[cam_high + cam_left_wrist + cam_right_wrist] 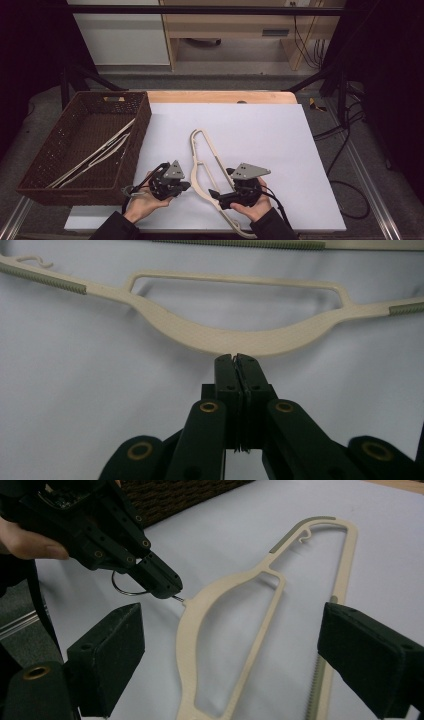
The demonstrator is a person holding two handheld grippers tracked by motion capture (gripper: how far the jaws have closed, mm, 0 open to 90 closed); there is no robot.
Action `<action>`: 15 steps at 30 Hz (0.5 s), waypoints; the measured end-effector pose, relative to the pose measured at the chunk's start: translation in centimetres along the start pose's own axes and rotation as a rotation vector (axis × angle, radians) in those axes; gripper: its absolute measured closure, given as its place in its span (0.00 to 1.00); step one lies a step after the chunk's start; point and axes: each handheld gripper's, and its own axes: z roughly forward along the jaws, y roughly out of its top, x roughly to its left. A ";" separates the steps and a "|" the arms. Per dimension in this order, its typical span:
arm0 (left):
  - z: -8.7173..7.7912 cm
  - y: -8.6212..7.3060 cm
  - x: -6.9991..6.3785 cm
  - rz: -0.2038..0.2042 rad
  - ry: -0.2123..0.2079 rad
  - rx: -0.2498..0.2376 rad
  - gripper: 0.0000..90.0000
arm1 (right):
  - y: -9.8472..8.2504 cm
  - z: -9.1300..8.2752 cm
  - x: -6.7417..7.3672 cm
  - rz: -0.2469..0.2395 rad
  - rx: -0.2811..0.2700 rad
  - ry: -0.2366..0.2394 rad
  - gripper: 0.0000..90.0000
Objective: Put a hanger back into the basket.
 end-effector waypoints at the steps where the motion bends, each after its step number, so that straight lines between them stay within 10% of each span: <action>1: -0.1 0.1 -0.1 -0.002 0.002 0.001 0.99 | 0.0 0.2 0.1 -0.002 0.002 0.003 0.14; 15: -0.9 1.1 -1.1 -0.004 0.021 0.007 0.99 | -0.7 3.9 2.1 -0.028 0.137 -0.007 0.26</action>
